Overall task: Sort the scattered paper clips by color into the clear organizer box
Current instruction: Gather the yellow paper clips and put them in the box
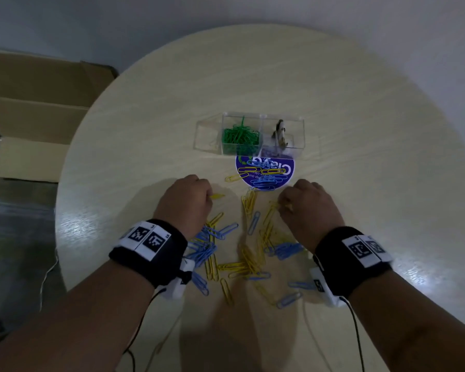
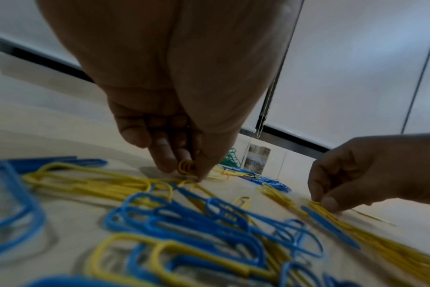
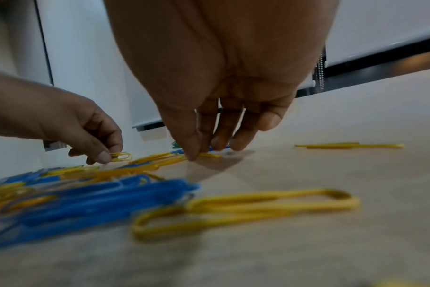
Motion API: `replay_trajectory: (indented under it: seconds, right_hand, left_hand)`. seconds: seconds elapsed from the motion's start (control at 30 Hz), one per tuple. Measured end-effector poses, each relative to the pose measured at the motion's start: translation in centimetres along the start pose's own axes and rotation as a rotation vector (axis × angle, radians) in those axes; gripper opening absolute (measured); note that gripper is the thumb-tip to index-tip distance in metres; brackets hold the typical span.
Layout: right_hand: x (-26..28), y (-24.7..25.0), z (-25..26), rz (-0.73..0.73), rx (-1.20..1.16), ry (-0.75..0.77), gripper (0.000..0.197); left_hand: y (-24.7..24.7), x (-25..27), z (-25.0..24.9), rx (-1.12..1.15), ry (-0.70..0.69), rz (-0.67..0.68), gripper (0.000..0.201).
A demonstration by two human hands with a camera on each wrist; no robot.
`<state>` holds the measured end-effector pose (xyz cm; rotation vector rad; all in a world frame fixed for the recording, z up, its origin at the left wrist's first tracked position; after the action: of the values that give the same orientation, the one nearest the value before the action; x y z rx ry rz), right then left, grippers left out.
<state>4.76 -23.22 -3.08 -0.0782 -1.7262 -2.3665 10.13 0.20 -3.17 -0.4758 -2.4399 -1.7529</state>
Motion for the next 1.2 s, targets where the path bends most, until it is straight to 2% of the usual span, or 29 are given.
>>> replay_trajectory:
  seconds: [0.17,0.3,0.37,0.5,0.7,0.9,1.0,1.07,1.13,1.2]
  right_hand:
    - [0.5,0.2,0.6,0.017,-0.147,-0.180,0.017]
    - [0.2,-0.1,2.5,0.082,-0.176,-0.233,0.038]
    - [-0.2,-0.1,3.6,0.100,-0.192,-0.240,0.042]
    - [-1.7,-0.3,5.7,0.125,-0.167,-0.174,0.040]
    - [-2.7,-0.9,6.4,0.175,-0.113,-0.069,0.026]
    - [-2.5,-0.7,6.2,0.154,-0.080,-0.029,0.016]
    - [-2.1,-0.6,6.2,0.133,-0.055,0.061,0.014]
    - [-1.9,-0.5,5.9,0.126,-0.049,0.089,0.016]
    - [-1.7,-0.2,5.1,0.091,-0.074,0.066,0.013]
    - [-1.3,0.4,4.0,0.029,-0.158,-0.016,0.009]
  left_hand:
    - [0.9,-1.7,-1.7,0.065,-0.043,-0.095,0.019]
    - [0.4,-3.2,-3.5,-0.046,-0.090,-0.046,0.022]
    - [0.2,-3.4,-3.9,-0.076,-0.085,-0.040,0.023]
    - [0.3,-3.6,-3.4,-0.035,-0.034,-0.003,0.016]
    - [0.9,-2.9,-1.1,0.040,0.056,0.064,0.005]
    - [0.7,-2.0,-0.4,0.043,0.057,0.150,0.018]
    - [0.4,-1.2,-0.7,-0.043,-0.015,0.140,0.015]
    - [0.3,-0.6,-1.2,-0.185,-0.070,0.128,0.018]
    - [0.5,-0.2,-1.8,-0.317,-0.082,0.111,0.019]
    - [0.9,0.1,-2.5,-0.285,-0.084,0.082,0.017]
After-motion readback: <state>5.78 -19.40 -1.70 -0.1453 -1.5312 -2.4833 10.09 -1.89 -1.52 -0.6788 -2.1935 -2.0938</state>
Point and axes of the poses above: each hand's wrist, its own x-axis away from the middle knuckle, its own y-axis out of the back of the hand, z = x × y, the point moved 3 cm from there along -x, towards the middle knuckle, and after that the axes turned 9 degrees about y, right-handed, at the moved point
